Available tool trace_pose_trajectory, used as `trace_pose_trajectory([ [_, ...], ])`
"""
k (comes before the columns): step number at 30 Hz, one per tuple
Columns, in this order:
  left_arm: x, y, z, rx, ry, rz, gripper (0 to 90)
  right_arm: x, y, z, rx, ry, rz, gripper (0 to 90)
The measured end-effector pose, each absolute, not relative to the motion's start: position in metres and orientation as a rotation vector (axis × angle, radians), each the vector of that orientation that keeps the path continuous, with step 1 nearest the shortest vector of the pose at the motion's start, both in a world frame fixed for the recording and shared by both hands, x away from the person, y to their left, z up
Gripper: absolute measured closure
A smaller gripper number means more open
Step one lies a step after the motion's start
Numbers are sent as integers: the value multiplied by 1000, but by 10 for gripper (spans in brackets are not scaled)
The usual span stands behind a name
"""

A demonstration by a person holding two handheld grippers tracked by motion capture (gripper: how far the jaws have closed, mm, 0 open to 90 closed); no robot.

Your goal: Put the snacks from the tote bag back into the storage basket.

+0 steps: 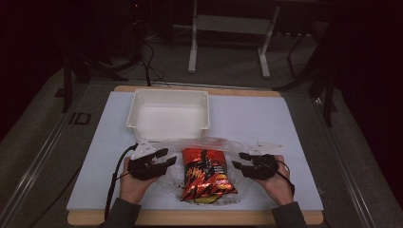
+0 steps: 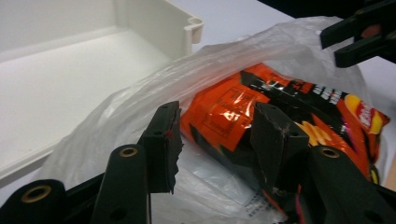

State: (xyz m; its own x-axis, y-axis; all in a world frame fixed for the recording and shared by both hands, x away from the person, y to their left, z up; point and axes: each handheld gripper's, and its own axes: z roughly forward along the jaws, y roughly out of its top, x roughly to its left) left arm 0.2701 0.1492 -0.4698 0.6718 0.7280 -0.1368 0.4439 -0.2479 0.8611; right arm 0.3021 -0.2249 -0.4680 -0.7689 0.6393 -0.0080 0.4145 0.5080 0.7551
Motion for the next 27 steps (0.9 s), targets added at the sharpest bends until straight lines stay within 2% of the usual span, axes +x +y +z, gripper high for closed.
trace_pose_trajectory([
  [16, 254, 130, -470, 1952, 836, 285, 516, 300, -224, -481, 907, 2493, 1120, 545],
  [27, 244, 122, -479, 2006, 803, 232, 539, 299, -224, -487, 916, 2494, 1102, 591],
])
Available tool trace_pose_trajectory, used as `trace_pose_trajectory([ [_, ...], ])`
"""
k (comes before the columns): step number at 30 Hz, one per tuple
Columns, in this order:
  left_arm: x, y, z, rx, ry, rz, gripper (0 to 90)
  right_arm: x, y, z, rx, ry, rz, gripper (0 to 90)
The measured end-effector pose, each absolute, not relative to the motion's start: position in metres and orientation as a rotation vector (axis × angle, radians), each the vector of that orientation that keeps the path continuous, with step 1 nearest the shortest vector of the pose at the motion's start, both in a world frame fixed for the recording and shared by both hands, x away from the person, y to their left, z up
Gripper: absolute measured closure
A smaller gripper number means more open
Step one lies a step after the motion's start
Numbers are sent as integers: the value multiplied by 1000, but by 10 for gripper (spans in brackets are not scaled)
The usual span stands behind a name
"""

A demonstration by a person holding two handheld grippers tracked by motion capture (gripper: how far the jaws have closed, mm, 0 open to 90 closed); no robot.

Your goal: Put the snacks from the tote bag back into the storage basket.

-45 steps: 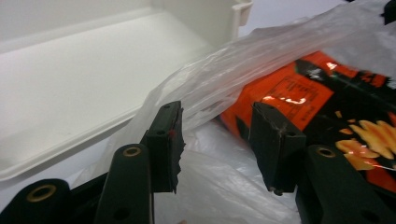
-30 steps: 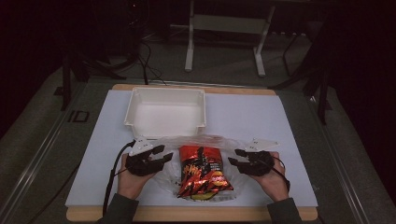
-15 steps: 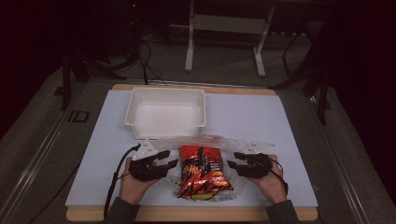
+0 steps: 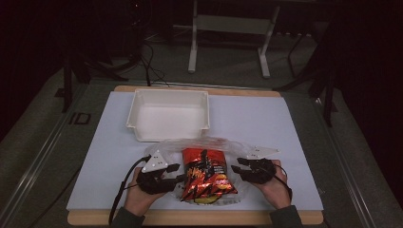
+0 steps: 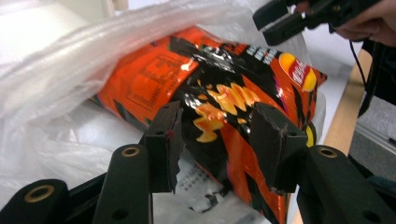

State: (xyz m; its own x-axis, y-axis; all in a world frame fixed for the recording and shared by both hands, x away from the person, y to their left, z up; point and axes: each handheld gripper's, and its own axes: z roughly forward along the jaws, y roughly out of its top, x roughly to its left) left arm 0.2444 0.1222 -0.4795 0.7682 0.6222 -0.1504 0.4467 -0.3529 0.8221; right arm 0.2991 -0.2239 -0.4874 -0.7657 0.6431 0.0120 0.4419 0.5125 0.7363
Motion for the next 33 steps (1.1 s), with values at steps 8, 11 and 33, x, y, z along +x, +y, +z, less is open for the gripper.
trace_pose_trajectory([
  [8, 233, 115, -486, 2059, 779, 191, 571, 299, -222, -490, 911, 2496, 1100, 642],
  [11, 228, 112, -490, 2068, 774, 169, 571, 299, -221, -491, 908, 2499, 1097, 656],
  [33, 215, 98, -511, 2216, 754, 164, 580, 298, -221, -493, 904, 2512, 1101, 643],
])
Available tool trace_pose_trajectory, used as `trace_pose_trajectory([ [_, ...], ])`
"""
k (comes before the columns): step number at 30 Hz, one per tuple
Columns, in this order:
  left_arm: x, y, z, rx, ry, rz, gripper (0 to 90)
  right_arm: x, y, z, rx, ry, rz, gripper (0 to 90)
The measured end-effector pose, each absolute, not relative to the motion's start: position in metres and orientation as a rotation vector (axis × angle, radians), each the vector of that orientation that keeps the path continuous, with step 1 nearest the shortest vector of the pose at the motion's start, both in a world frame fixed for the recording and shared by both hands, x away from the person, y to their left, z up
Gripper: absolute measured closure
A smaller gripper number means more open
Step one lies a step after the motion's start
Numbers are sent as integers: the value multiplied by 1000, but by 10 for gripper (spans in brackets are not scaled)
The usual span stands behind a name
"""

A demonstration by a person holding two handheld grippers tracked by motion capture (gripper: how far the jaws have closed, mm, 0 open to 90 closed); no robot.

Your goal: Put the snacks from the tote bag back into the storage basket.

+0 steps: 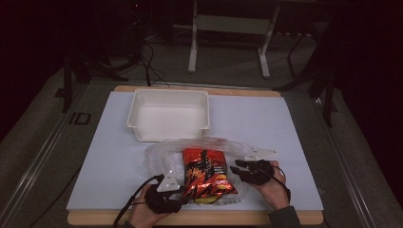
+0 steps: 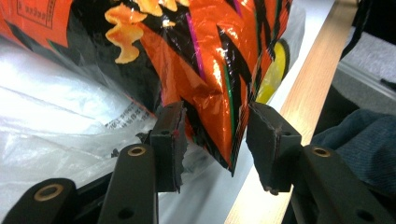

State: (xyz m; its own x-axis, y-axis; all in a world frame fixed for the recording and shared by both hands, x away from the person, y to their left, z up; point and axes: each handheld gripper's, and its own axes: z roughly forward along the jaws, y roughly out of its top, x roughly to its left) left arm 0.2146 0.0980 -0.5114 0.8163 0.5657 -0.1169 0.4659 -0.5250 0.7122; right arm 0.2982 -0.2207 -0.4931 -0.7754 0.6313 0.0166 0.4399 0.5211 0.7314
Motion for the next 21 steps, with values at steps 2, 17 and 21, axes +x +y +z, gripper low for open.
trace_pose_trajectory([
  [2, 215, 99, -513, 2216, 756, 147, 612, 298, -221, -494, 904, 2515, 1101, 641],
  [17, 212, 108, -496, 2174, 698, 187, 886, 296, -221, -498, 888, 2535, 1098, 635],
  [21, 212, 111, -489, 2150, 682, 203, 887, 295, -222, -499, 884, 2535, 1099, 634],
])
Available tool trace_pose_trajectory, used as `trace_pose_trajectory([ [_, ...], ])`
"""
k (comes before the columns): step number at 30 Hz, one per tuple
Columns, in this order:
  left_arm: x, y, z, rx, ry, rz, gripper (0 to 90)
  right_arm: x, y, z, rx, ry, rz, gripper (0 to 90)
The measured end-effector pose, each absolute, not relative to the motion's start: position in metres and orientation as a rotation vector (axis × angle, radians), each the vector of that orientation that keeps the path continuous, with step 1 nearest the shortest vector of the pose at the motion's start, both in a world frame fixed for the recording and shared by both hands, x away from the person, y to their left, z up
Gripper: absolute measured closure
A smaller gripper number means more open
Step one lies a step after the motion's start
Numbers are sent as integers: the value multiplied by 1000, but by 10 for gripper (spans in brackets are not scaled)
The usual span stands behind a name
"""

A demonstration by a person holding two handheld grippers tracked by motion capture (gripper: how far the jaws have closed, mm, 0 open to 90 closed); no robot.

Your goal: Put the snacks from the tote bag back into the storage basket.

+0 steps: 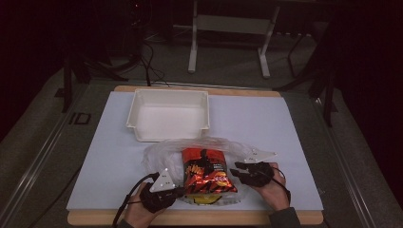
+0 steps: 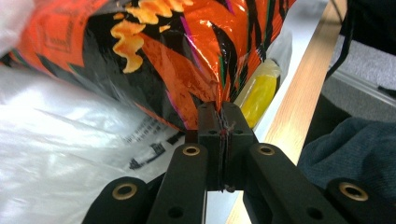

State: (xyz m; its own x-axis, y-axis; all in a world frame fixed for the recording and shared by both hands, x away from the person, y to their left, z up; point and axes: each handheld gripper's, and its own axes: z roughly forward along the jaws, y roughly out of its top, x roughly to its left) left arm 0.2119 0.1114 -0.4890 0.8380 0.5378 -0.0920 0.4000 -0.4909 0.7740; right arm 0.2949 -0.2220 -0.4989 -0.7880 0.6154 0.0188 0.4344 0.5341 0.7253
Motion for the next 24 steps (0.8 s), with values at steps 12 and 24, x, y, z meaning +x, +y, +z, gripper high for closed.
trace_pose_trajectory([
  [12, 219, 125, -463, 2030, 681, 222, 885, 276, -221, -495, 742, 2550, 1126, 463],
  [24, 221, 127, -455, 2037, 621, 317, 628, 270, -209, -478, 658, 2465, 1206, 399],
])
